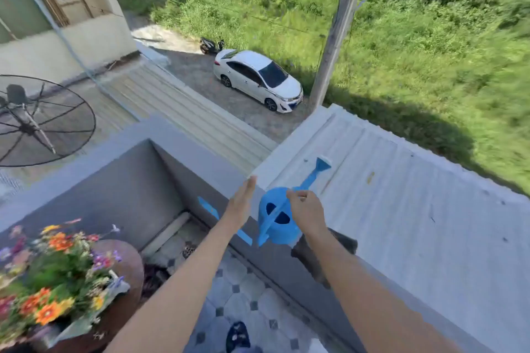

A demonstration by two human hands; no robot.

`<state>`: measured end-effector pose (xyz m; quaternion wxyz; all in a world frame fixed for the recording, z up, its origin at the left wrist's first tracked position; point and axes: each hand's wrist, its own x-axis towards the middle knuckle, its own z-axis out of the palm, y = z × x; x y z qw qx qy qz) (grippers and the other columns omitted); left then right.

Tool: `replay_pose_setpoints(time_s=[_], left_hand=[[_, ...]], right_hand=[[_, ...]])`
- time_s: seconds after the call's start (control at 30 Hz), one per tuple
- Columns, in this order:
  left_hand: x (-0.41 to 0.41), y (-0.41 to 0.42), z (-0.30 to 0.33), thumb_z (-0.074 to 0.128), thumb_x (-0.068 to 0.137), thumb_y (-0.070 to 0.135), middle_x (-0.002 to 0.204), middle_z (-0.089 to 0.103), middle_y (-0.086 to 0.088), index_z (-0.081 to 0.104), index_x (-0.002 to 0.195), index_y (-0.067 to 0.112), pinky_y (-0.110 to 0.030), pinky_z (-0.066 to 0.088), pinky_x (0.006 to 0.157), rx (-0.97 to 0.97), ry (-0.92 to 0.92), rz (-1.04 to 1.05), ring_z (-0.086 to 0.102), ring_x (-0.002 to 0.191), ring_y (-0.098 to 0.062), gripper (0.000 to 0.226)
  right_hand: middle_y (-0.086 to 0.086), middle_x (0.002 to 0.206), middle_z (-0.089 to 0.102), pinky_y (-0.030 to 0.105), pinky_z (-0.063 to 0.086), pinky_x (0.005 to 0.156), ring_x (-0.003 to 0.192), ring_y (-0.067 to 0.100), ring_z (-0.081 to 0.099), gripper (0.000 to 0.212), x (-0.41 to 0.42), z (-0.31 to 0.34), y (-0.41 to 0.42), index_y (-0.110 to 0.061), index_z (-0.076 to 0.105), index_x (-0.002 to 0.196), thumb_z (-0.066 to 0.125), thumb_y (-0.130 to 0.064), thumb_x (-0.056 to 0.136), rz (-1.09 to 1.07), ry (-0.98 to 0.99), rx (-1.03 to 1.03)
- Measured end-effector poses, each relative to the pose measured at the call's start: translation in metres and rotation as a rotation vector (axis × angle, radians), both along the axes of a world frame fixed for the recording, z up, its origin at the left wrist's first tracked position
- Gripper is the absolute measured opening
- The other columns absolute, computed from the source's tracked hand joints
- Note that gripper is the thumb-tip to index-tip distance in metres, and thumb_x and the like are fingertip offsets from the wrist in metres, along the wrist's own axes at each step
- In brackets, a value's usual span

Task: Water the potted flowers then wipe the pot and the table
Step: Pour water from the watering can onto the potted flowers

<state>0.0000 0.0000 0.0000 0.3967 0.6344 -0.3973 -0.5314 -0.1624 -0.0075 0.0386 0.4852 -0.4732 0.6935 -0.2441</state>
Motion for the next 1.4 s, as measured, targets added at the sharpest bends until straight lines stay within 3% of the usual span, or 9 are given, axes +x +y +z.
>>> replay_pose_setpoints(time_s=[0.17,0.3,0.4,0.6,0.73,0.87,1.07,1.3,1.4], left_hand=[[-0.009,-0.012,-0.04,0.041,0.084,0.076,0.14,0.045,0.016,0.049,0.139,0.025,-0.034,0.031,0.113,0.165,0.12,-0.068,0.044,0.126,-0.006,0.076],[-0.012,-0.027,-0.071,0.05,0.087,0.066,0.092,0.068,0.014,0.058,0.12,0.007,-0.028,0.05,0.082,0.11,0.061,-0.114,0.065,0.089,-0.007,0.068],[-0.008,-0.028,-0.077,0.043,0.09,0.058,0.113,0.069,0.006,0.059,0.125,0.03,-0.042,0.051,0.096,0.104,-0.005,-0.145,0.065,0.106,-0.016,0.047],[0.004,-0.004,-0.056,0.04,0.092,0.058,0.111,0.068,0.004,0.056,0.127,0.029,-0.041,0.051,0.094,0.081,0.009,-0.033,0.063,0.102,-0.016,0.048],[0.019,0.028,-0.036,0.041,0.1,0.047,0.105,0.066,0.011,0.057,0.115,0.038,-0.024,0.048,0.084,0.046,0.067,0.121,0.062,0.098,-0.009,0.024],[0.035,0.059,-0.022,0.041,0.099,0.05,0.125,0.062,0.011,0.048,0.134,0.028,-0.019,0.044,0.087,-0.013,0.062,0.29,0.058,0.113,-0.004,0.043],[0.047,0.111,-0.006,0.051,0.086,0.067,0.133,0.062,0.008,0.044,0.141,0.031,-0.045,0.044,0.105,-0.095,0.104,0.599,0.057,0.124,-0.015,0.066],[0.05,0.176,0.035,0.035,0.105,0.034,0.12,0.057,0.019,0.042,0.133,0.027,-0.009,0.045,0.083,-0.139,0.018,0.828,0.056,0.111,0.009,0.03],[0.052,0.197,0.043,0.036,0.099,0.055,0.131,0.043,0.025,0.028,0.139,0.039,-0.016,0.037,0.101,-0.093,0.003,0.905,0.042,0.121,0.01,0.044]], right_hand=[[0.016,0.1,0.072,0.037,0.06,0.073,0.089,0.026,0.073,0.031,0.02,-0.017,0.002,-0.007,0.067,0.098,0.054,-0.036,0.101,-0.173,-0.18,0.157],[0.015,0.091,0.068,0.032,0.062,0.068,0.079,0.024,0.072,0.029,0.028,-0.017,-0.008,-0.002,0.062,0.089,0.055,-0.028,0.101,-0.203,-0.184,0.175],[0.011,0.088,0.065,0.025,0.058,0.059,0.069,0.014,0.066,0.031,0.029,-0.013,-0.01,0.003,0.064,0.098,0.055,-0.026,0.101,-0.116,-0.087,0.164],[0.013,0.078,0.055,0.053,0.058,0.084,0.07,0.023,0.057,0.028,0.042,-0.003,-0.013,-0.011,0.048,0.077,0.057,-0.029,0.096,0.099,0.031,0.088],[0.013,0.073,0.051,0.04,0.048,0.066,0.067,0.025,0.056,0.028,0.057,0.017,-0.012,-0.013,0.043,0.072,0.056,-0.026,0.093,0.297,0.057,0.06],[0.01,0.065,0.049,0.029,0.04,0.056,0.054,0.019,0.048,0.029,0.078,0.035,-0.006,-0.011,0.043,0.072,0.055,-0.024,0.094,0.551,0.14,0.007],[0.005,0.06,0.041,0.017,0.033,0.032,0.027,0.005,0.046,0.039,0.118,0.07,0.016,-0.011,0.038,0.07,0.054,-0.031,0.1,0.916,0.212,-0.14],[0.003,0.072,0.047,0.024,0.034,0.045,0.052,0.019,0.047,0.039,0.164,0.09,0.056,-0.015,0.036,0.067,0.048,-0.031,0.1,1.264,0.268,-0.343],[0.003,0.067,0.042,0.028,0.03,0.045,0.051,0.019,0.036,0.037,0.181,0.095,0.077,-0.011,0.034,0.069,0.048,-0.028,0.099,1.342,0.275,-0.387]])
